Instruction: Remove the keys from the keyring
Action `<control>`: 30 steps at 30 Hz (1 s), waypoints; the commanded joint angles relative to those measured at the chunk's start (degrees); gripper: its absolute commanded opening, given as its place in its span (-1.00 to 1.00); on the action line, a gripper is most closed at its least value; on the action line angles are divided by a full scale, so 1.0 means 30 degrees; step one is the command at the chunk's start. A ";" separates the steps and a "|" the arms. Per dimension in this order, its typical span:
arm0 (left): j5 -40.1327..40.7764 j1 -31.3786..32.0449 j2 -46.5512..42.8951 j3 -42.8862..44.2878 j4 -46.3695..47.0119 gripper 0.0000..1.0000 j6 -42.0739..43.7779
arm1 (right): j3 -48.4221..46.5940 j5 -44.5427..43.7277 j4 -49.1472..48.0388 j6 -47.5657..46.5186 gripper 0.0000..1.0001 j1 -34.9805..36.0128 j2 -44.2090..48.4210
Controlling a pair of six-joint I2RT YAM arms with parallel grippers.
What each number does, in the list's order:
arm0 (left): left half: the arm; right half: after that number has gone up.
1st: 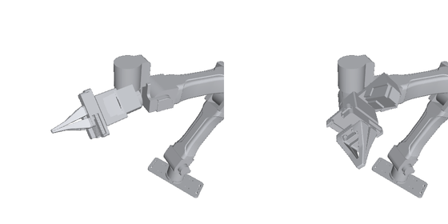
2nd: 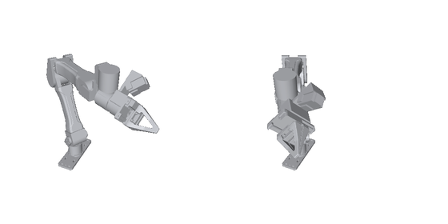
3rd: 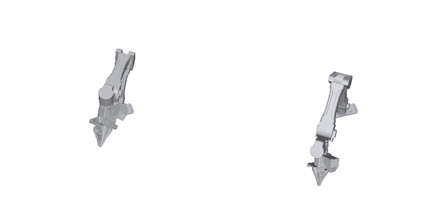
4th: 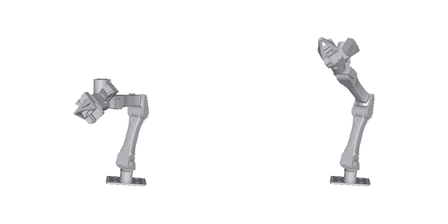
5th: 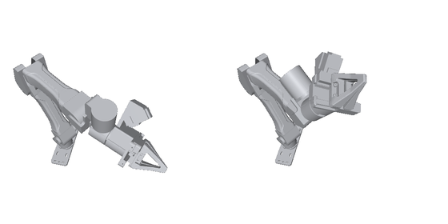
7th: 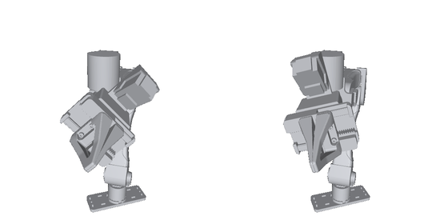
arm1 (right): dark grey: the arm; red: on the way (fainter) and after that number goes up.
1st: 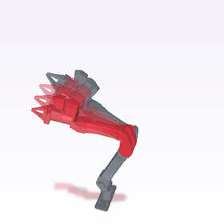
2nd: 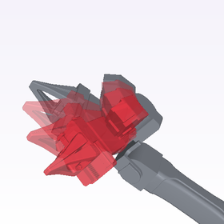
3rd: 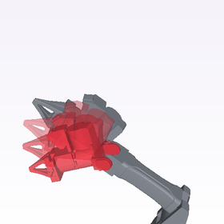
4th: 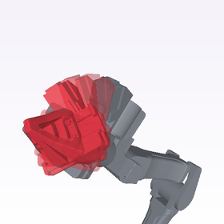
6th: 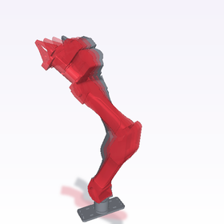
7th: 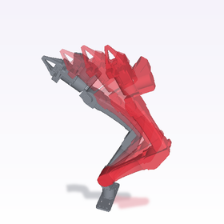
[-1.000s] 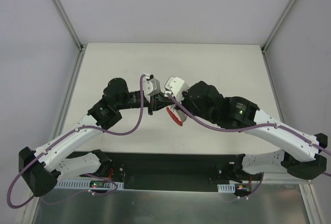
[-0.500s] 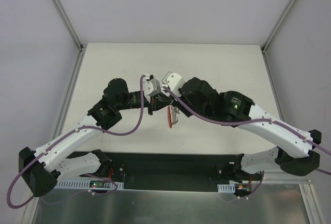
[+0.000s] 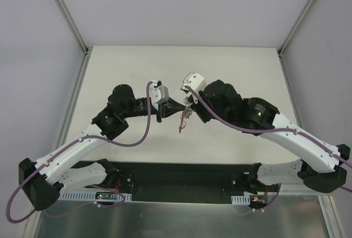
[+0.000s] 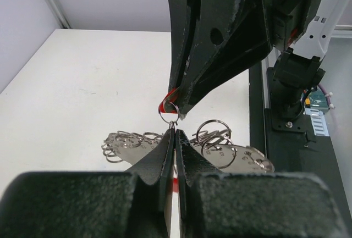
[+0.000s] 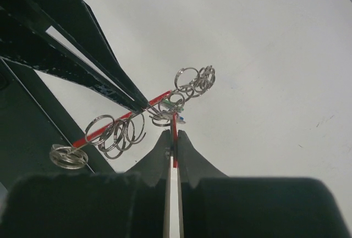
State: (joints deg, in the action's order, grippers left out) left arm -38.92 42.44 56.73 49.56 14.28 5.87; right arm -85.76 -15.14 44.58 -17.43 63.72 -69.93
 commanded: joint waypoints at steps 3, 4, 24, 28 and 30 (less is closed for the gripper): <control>-0.0973 0.0181 -0.0569 0.0004 0.0395 -1.00 0.0563 | 0.0342 -0.0141 -0.1499 0.0449 -0.98 -0.0704 0.1103; -0.1031 0.0181 -0.0599 -0.0055 0.0424 -1.00 0.0621 | 0.0430 -0.0140 -0.1500 0.0449 -0.98 -0.0733 0.1161; -0.0358 0.0181 -0.0659 -0.0115 0.0895 -1.00 -0.0462 | 0.2277 0.1762 -0.3668 -0.0896 -0.98 -0.1261 0.3329; -0.0095 0.0152 -0.0541 0.0529 -0.0189 -0.69 -0.0345 | 0.2014 0.2699 -0.3375 -0.2390 -0.98 -0.1114 0.3447; 0.0139 0.0123 -0.0686 0.0560 -0.0337 -0.47 -0.0374 | 0.1955 0.2965 -0.3199 -0.3208 -0.98 -0.0968 0.3447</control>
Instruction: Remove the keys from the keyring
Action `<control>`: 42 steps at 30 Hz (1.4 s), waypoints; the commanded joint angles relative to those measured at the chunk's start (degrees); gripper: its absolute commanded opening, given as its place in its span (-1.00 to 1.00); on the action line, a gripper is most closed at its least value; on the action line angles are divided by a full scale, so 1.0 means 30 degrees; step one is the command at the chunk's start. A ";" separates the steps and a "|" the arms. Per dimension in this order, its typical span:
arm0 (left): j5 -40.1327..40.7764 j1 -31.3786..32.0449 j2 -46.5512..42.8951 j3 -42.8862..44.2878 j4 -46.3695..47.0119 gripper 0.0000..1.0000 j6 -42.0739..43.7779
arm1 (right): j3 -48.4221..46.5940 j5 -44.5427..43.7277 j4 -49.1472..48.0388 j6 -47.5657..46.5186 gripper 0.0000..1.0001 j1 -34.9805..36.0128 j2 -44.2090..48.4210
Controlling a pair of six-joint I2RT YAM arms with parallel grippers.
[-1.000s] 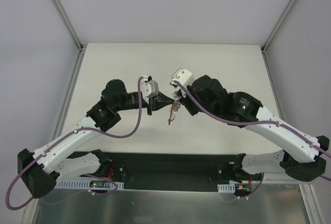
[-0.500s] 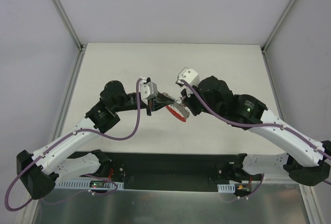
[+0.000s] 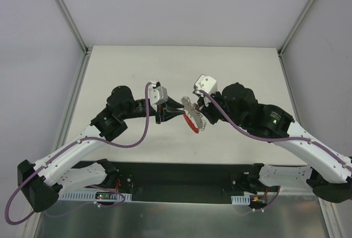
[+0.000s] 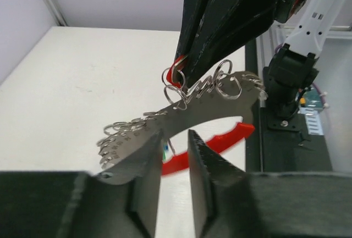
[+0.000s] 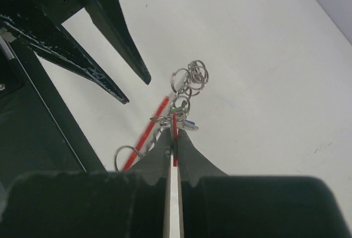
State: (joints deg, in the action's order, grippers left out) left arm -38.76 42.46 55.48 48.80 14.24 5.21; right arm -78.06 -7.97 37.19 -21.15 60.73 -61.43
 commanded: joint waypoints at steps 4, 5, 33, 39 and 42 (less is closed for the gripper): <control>0.0120 0.0086 -0.0126 0.1398 -0.0556 -0.26 -0.0945 | -0.0757 0.0693 -0.0268 -0.2938 -0.98 0.0147 0.0613; -0.0085 0.0115 -0.0067 0.1546 -0.0644 -0.25 -0.1034 | -0.0815 0.0664 -0.0152 -0.3028 -0.98 0.0147 0.0642; -0.2166 0.0261 0.2130 0.2983 -0.0675 -0.28 -0.6044 | -0.1372 -0.1446 -0.0561 -0.1975 -0.98 0.0792 -0.0061; -0.2167 0.0291 0.2570 0.3071 -0.0586 -0.28 -0.6044 | -0.1518 -0.1476 -0.0561 -0.1887 -0.98 0.0792 -0.0178; -0.1875 0.0262 0.2541 0.2722 0.0026 -0.28 -0.6161 | -0.1548 -0.1475 -0.0561 -0.1828 -0.98 0.0821 -0.0178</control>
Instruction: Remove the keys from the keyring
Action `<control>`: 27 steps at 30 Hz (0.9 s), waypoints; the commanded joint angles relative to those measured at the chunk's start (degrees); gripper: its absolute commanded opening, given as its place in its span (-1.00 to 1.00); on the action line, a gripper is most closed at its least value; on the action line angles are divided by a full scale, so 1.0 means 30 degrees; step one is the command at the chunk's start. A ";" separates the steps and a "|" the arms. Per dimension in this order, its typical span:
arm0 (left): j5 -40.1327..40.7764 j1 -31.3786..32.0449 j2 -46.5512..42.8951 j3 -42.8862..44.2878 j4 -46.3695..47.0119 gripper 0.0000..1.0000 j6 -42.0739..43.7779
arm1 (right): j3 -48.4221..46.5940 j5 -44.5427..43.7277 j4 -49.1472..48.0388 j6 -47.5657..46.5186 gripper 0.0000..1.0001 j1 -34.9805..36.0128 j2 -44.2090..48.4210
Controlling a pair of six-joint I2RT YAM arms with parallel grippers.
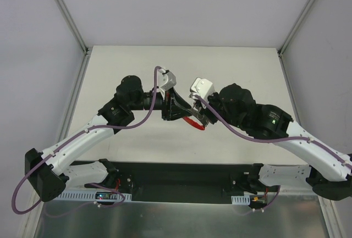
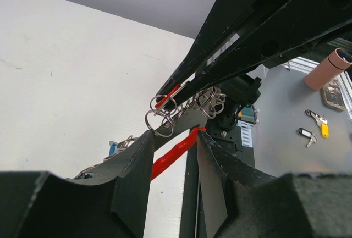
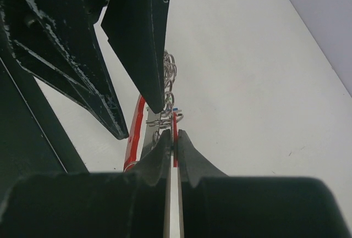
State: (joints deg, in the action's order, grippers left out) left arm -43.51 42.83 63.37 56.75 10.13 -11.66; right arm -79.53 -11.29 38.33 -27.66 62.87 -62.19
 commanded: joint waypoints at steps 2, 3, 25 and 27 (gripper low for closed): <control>-0.0147 0.0138 -0.0148 -0.0282 0.2126 -0.27 -0.0654 | -0.1060 -0.0309 -0.0969 0.0372 -0.98 0.0107 0.0077; 0.0115 0.0138 -0.0119 -0.0342 0.2305 -0.26 -0.0683 | -0.1060 -0.0309 -0.0998 0.0401 -0.98 0.0107 0.0077; -0.0761 0.0138 0.0613 -0.0548 0.3625 -0.47 -0.0888 | -0.0884 -0.0221 -0.1174 0.0694 -0.98 0.0107 0.0282; -0.0820 0.0138 0.0555 -0.0577 0.3625 -0.48 -0.0888 | -0.0825 -0.0250 -0.1232 0.0695 -0.98 0.0107 0.0282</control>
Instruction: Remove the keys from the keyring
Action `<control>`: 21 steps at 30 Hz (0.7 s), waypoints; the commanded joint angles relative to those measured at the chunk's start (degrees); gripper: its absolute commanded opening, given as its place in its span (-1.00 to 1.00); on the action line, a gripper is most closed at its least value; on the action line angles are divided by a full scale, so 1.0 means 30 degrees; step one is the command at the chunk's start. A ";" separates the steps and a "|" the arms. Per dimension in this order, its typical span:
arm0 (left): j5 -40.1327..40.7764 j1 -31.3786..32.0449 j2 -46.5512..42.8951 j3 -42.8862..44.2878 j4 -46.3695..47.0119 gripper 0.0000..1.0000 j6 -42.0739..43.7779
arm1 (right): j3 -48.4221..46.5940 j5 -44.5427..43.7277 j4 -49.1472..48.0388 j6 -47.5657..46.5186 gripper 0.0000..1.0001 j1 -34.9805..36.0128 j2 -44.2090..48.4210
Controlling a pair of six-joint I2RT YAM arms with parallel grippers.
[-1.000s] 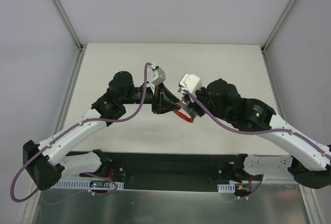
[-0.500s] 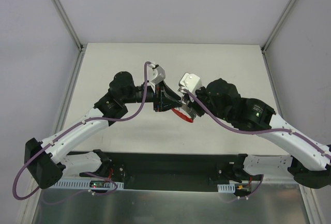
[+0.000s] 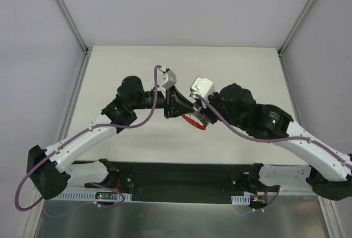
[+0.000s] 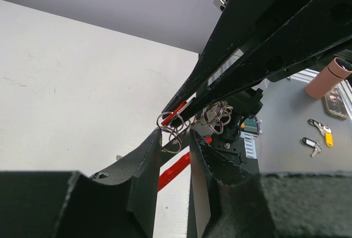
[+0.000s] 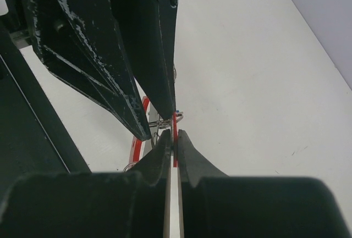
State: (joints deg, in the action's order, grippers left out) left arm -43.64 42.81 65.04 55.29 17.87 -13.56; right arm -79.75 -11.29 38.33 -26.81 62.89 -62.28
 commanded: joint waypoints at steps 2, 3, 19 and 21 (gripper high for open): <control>-0.0777 0.0145 -0.0028 -0.0206 0.1046 -0.49 -0.0313 | -0.0724 -0.0309 -0.1262 0.0410 -0.98 0.0100 0.0341; -0.0863 0.0145 -0.0028 -0.0264 0.1046 -0.48 -0.0342 | -0.0723 -0.0367 -0.1262 0.0439 -0.98 0.0071 0.0341; -0.1361 0.0174 -0.0700 -0.1172 0.2099 -1.00 0.0447 | -0.0021 -0.0748 -0.1584 0.0498 -0.98 0.0071 0.0721; -0.1333 0.0174 -0.0877 -0.1319 0.2276 -1.00 0.0565 | 0.0097 -0.0836 -0.1584 0.0498 -0.98 0.0042 0.0896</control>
State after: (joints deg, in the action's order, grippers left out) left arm -45.95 42.81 64.60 52.51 21.32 -13.56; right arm -79.46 -11.75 38.17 -26.15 62.89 -62.13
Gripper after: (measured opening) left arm 0.009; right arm 0.036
